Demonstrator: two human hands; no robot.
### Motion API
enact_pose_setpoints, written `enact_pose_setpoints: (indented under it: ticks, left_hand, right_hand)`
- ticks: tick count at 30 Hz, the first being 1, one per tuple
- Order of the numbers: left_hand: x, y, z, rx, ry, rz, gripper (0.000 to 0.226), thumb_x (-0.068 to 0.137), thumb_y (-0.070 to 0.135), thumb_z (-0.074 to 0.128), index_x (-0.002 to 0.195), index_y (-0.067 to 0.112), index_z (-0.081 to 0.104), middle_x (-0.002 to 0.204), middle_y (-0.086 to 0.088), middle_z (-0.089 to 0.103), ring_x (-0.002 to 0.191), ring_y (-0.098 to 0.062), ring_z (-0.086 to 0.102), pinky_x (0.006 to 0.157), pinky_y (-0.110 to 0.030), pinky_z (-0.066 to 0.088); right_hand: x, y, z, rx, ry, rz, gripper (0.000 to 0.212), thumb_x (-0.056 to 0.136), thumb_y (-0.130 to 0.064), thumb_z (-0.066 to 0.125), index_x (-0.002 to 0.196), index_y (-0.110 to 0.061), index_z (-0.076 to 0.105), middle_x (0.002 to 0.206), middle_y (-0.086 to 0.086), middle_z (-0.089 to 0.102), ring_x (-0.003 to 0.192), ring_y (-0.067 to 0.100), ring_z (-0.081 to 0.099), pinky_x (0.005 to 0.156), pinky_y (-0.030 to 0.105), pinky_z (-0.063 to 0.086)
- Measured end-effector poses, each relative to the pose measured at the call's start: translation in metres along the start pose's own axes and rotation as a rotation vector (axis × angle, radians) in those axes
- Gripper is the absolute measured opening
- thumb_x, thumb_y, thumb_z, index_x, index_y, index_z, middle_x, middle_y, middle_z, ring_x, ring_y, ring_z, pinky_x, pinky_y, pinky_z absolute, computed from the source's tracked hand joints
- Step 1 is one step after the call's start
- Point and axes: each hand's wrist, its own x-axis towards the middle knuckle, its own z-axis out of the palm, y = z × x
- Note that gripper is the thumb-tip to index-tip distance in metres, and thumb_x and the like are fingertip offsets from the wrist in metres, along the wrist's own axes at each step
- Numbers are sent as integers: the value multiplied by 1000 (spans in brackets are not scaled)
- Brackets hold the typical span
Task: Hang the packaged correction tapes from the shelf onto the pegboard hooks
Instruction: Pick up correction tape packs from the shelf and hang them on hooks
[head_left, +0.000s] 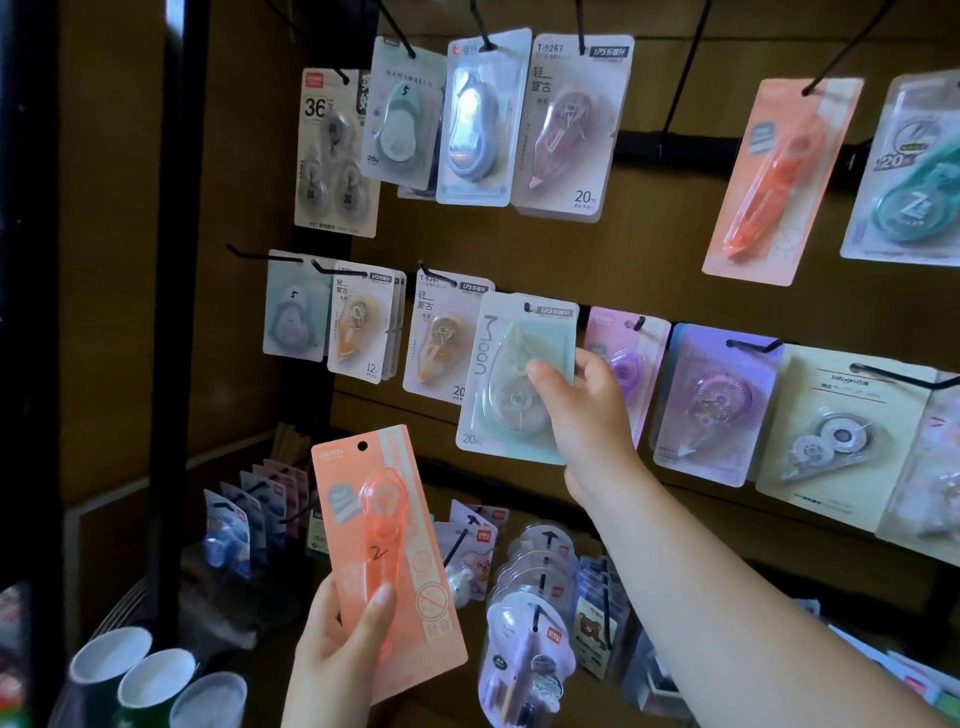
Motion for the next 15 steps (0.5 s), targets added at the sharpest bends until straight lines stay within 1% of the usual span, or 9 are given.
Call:
enact_pose_setpoints:
  ticks: [1, 2, 5, 6, 8, 9, 12, 15]
  left_hand:
    - [1, 2, -1, 22, -38, 16, 18, 82, 13, 56, 96, 25, 56, 113, -15, 62, 110, -35, 55, 102, -58, 37]
    - [0, 5, -1, 48, -66, 31, 17, 81, 14, 58, 92, 27, 55, 110, -13, 62, 109, -35, 56, 101, -58, 38]
    - [2, 5, -2, 102, -85, 19, 25, 72, 23, 71, 90, 30, 55, 108, -11, 63, 109, -34, 56, 101, -58, 38]
    - [4, 4, -3, 105, -92, 14, 23, 73, 26, 69, 90, 30, 54, 109, -11, 63, 109, -34, 56, 102, -58, 38]
    - [4, 2, -3, 92, -99, 17, 16, 79, 19, 63, 89, 29, 54, 110, -12, 62, 110, -35, 55, 102, -58, 37]
    - [4, 2, -4, 95, -104, 13, 15, 80, 17, 59, 89, 28, 54, 111, -13, 62, 110, -35, 55, 102, -58, 37]
    - [3, 5, -3, 86, -75, 17, 15, 82, 13, 57, 90, 26, 55, 110, -16, 62, 107, -37, 56, 100, -59, 39]
    - [3, 10, -4, 96, -52, 33, 15, 80, 18, 65, 89, 26, 56, 106, -15, 64, 105, -36, 58, 99, -58, 40]
  right_hand:
    - [2, 1, -1, -12, -1, 7, 32, 88, -23, 56, 118, -18, 48, 86, -17, 55, 78, 0, 54, 60, 15, 43]
    - [3, 3, -1, -25, -3, 13, 33, 88, -23, 56, 119, -17, 48, 87, -16, 55, 78, 0, 54, 60, 15, 43]
    - [8, 7, -2, -84, 1, 21, 36, 88, -23, 56, 122, -16, 46, 98, -10, 56, 80, 0, 54, 62, 15, 43]
    - [10, 9, -3, -110, 4, 26, 37, 88, -24, 56, 123, -15, 45, 104, -7, 56, 85, 2, 55, 65, 16, 45]
    - [16, 12, -2, -170, 13, 47, 37, 89, -25, 55, 123, -15, 44, 116, 0, 57, 101, 12, 56, 74, 22, 48]
    - [19, 13, -2, -200, 18, 58, 37, 90, -25, 54, 123, -15, 43, 122, 2, 57, 107, 15, 55, 76, 24, 48]
    - [30, 15, -1, -279, 28, 69, 35, 92, -22, 51, 124, -12, 43, 128, 5, 54, 115, 18, 52, 63, 19, 42]
    - [37, 17, 0, -322, 42, 79, 35, 93, -20, 49, 125, -10, 43, 130, 7, 53, 119, 21, 50, 65, 19, 40]
